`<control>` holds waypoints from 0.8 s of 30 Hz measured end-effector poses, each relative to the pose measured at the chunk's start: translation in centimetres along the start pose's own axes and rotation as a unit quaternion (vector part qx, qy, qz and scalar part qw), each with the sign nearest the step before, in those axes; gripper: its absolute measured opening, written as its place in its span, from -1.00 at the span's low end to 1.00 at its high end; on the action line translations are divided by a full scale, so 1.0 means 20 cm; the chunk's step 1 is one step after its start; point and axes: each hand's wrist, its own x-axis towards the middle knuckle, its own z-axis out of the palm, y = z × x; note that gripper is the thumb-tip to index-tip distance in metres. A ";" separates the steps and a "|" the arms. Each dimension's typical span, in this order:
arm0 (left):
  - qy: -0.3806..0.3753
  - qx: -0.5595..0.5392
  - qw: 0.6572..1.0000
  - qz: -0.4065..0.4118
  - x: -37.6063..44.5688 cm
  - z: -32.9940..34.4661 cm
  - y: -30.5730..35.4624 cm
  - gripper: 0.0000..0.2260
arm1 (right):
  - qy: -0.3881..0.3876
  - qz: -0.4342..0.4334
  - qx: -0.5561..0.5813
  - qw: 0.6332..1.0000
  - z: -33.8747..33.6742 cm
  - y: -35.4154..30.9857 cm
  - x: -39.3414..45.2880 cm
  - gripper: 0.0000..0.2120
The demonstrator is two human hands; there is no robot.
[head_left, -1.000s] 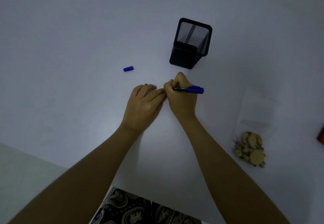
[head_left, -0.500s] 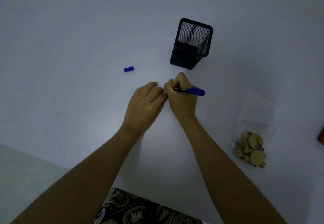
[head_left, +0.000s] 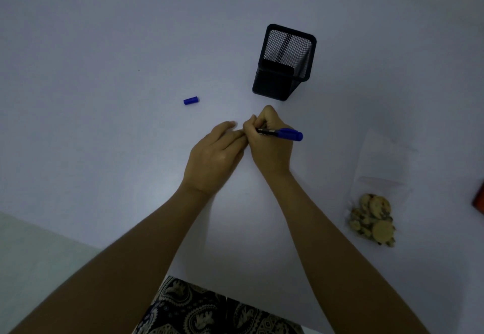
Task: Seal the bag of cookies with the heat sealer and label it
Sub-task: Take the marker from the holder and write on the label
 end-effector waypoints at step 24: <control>0.010 -0.006 1.000 0.003 -0.01 0.02 -0.01 -0.80 | 0.014 0.007 -0.015 1.000 0.02 0.02 0.00 -0.76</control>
